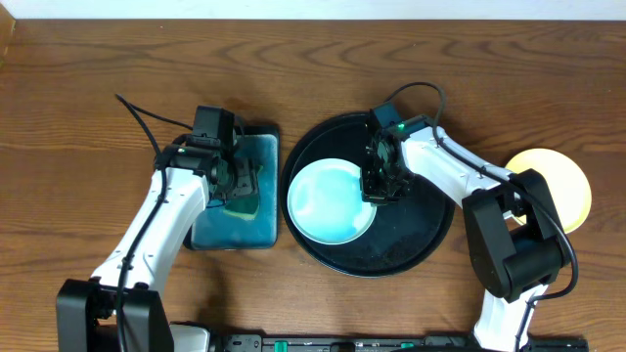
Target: Clean dirty plates on tray and stack at the side
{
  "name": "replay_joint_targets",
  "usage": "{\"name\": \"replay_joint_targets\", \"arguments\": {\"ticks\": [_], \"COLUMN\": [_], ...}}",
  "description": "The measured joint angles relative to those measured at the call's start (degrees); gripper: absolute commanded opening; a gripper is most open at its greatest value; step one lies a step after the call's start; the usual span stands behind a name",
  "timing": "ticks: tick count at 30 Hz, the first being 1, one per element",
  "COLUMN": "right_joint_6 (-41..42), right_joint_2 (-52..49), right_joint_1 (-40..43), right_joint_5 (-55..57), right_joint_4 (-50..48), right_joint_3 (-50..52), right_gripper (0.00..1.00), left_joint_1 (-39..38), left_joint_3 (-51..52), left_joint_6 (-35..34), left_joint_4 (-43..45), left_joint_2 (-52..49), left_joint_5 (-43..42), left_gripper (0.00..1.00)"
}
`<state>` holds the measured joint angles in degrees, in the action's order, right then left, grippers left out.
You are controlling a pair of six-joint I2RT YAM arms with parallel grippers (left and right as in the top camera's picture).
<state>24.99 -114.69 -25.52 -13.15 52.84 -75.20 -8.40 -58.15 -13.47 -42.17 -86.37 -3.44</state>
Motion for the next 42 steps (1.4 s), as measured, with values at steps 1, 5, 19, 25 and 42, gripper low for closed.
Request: {"name": "replay_joint_targets", "arguments": {"ticks": [1, 5, 19, 25, 42], "right_joint_6": [0.0, -0.02, -6.71, -9.29, -11.04], "right_joint_2": [0.0, 0.0, 0.42, 4.9, 19.26], "right_joint_1": [0.0, 0.0, 5.29, 10.71, 12.52], "right_joint_5": [0.0, 0.0, -2.67, -2.1, 17.79], "right_joint_4": [0.0, 0.0, -0.15, -0.04, 3.34], "right_joint_3": [0.0, 0.0, 0.42, 1.05, 1.05], "right_gripper": [0.01, 0.01, 0.01, 0.01, 0.01], "left_joint_1": [0.0, 0.0, 0.0, 0.0, 0.0], "left_joint_3": [0.0, 0.0, 0.0, 0.0, 0.0], "left_joint_6": [0.0, 0.0, 0.0, 0.0, 0.0], "left_joint_4": [-0.26, -0.92, -0.98, -1.01, -1.03], "left_joint_2": [0.0, 0.0, 0.0, 0.0, 0.0], "left_joint_5": [0.0, 0.0, 0.0, 0.0, 0.0], "left_gripper": [0.71, 0.71, 0.71, 0.71, 0.71]}}
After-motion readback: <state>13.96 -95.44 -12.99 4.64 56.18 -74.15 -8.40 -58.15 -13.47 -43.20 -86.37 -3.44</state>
